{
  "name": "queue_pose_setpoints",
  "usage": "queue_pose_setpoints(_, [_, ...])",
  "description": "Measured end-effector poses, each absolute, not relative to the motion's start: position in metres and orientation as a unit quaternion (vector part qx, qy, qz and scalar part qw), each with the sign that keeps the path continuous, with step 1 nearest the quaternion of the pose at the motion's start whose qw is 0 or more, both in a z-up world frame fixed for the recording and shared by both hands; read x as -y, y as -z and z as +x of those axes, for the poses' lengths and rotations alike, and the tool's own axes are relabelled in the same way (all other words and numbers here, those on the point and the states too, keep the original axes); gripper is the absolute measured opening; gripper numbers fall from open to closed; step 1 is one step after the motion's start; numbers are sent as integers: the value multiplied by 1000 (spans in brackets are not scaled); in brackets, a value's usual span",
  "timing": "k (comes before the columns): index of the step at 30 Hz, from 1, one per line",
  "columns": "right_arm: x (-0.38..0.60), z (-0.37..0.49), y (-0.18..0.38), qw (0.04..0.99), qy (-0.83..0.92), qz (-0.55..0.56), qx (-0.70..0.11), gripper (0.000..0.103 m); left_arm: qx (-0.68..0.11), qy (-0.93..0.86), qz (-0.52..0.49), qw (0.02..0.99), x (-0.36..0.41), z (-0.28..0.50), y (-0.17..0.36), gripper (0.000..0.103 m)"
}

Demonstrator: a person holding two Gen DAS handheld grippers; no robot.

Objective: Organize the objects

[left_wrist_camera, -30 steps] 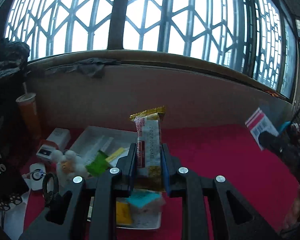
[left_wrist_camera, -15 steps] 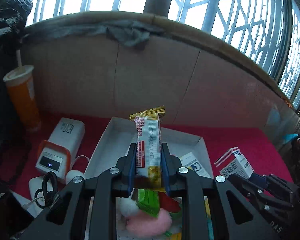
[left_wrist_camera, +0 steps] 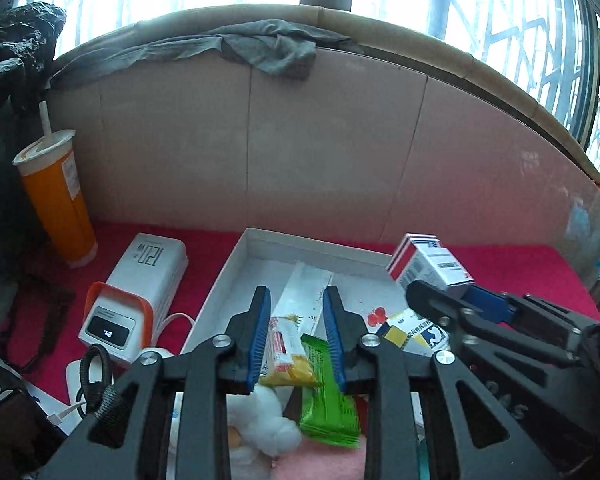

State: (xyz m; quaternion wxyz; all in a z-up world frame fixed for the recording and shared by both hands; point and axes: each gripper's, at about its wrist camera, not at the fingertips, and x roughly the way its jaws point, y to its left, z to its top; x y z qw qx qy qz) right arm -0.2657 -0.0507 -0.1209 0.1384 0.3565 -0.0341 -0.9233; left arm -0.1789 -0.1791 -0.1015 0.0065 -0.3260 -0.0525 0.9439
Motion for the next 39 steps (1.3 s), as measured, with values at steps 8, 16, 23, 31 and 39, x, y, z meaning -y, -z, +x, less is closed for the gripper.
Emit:
queue_pose_setpoints(8, [41, -257, 117, 138, 930, 337, 43, 49, 80, -950, -301, -37, 193, -166, 86, 74])
queue_pose_setpoints(16, [18, -228, 96, 133, 940, 310, 60, 66, 85, -956, -271, -74, 192, -142, 66, 97])
queue_pose_setpoints(23, [6, -194, 78, 135, 951, 274, 44, 84, 66, -962, -248, -92, 180, -119, 50, 98])
queue_pose_setpoints(31, [-1, -156, 64, 136, 961, 239, 24, 94, 62, -967, -228, -93, 166, -91, 38, 98])
queue_pose_setpoints(39, [-20, -119, 57, 123, 969, 212, 26, 96, 67, -967, -226, -95, 150, -64, 29, 98])
